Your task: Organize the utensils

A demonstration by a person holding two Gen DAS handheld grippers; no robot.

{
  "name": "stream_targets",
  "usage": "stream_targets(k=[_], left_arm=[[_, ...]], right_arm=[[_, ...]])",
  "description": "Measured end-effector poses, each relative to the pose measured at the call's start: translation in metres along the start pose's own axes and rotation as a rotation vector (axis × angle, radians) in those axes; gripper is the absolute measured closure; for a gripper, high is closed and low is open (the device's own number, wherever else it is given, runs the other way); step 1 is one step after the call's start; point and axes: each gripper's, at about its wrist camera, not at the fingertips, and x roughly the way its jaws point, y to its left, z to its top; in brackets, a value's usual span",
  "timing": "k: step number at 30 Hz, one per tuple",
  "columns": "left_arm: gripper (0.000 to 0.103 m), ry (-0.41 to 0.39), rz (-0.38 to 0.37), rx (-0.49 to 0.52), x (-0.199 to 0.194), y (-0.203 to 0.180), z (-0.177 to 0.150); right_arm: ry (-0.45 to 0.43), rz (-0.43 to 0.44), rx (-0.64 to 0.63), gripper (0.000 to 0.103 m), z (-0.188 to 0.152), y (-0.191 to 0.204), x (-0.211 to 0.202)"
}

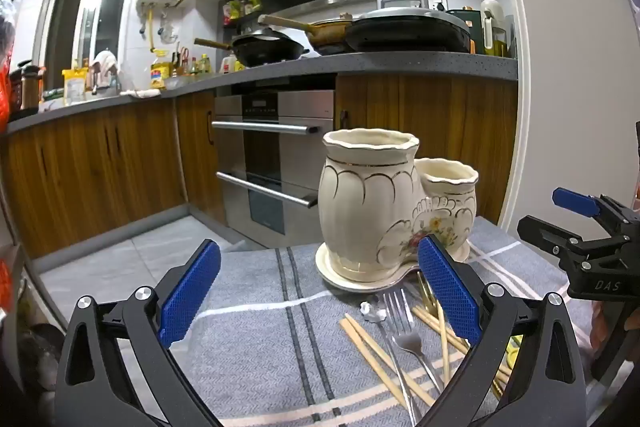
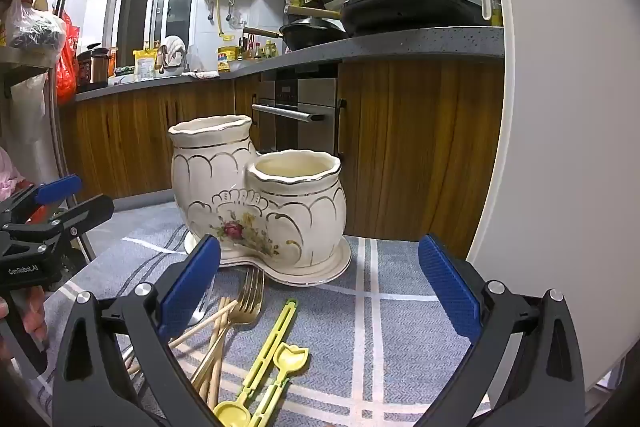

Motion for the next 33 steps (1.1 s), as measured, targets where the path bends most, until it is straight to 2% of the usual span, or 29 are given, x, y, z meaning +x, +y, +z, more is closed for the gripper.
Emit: stream_targets(k=[33], left_arm=[[0.005,-0.002,0.000,-0.001,-0.0001,0.0001,0.0000]], right_arm=[[-0.001,-0.001,-0.003,0.005,-0.0005,0.0005,-0.0017]])
